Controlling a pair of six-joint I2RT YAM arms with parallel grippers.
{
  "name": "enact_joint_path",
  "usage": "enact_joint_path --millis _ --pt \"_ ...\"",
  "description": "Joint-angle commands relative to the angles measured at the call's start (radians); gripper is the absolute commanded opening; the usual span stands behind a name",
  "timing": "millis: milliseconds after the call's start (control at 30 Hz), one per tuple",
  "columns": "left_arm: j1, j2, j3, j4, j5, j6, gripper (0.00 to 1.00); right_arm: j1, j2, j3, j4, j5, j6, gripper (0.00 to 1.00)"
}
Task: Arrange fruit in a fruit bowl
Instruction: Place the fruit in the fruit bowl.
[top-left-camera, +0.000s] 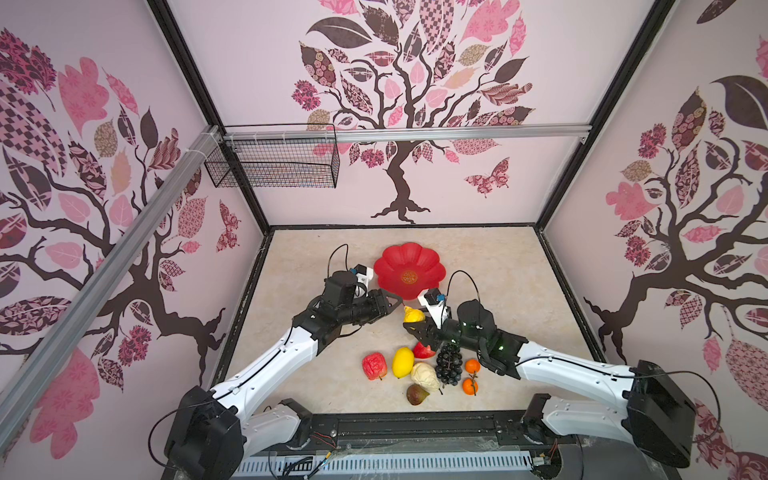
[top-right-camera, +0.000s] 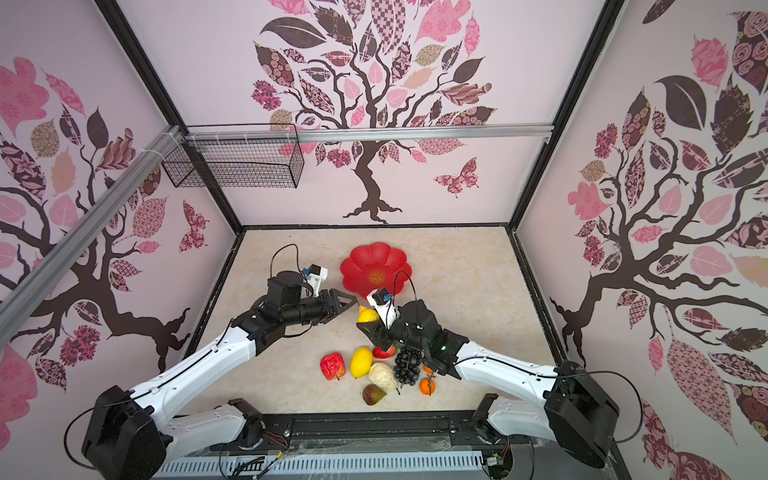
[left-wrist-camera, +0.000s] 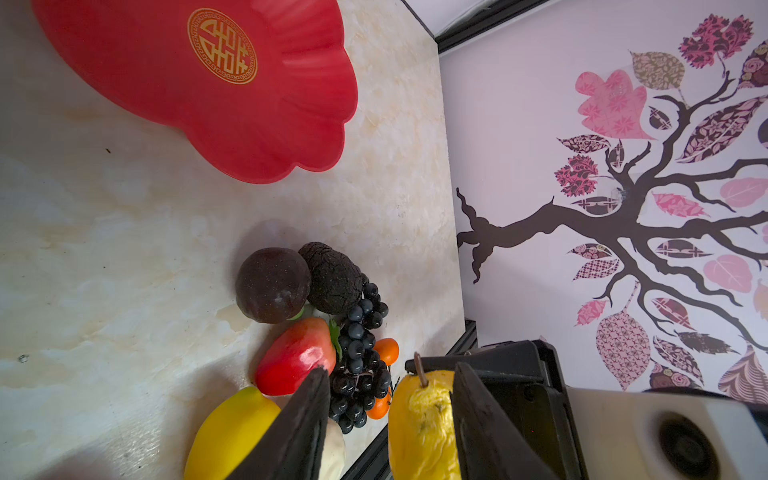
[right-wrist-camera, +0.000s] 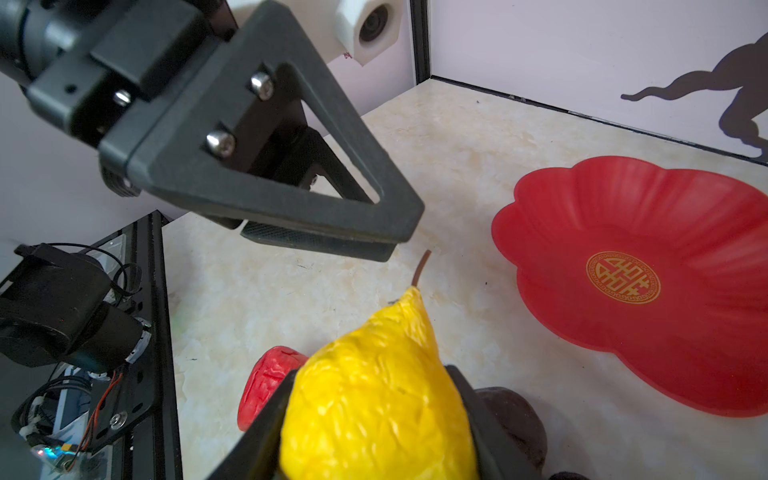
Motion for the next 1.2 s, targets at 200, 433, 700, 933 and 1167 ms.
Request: enact_joint_path --millis 200,433,700,933,1167 --pt "-0.014 0.024 0.06 0.036 0.007 -0.005 0.39 0.025 -0.001 0.021 0.014 0.016 -0.024 0.47" --pt "-0.022 0.047 0.067 0.03 0.012 0.006 0.28 0.029 0.015 0.029 0.017 0.024 -0.024 0.46" --pt "-0.027 0.056 0.076 0.026 0.011 0.016 0.21 0.033 0.028 0.036 0.012 0.034 -0.031 0.46" --pt "-0.03 0.062 0.078 0.029 0.013 0.012 0.12 0.038 0.039 0.042 0.012 0.037 -0.034 0.45" --pt "-0.03 0.068 0.082 0.029 0.015 0.012 0.04 0.039 0.043 0.042 0.012 0.049 -0.031 0.45"
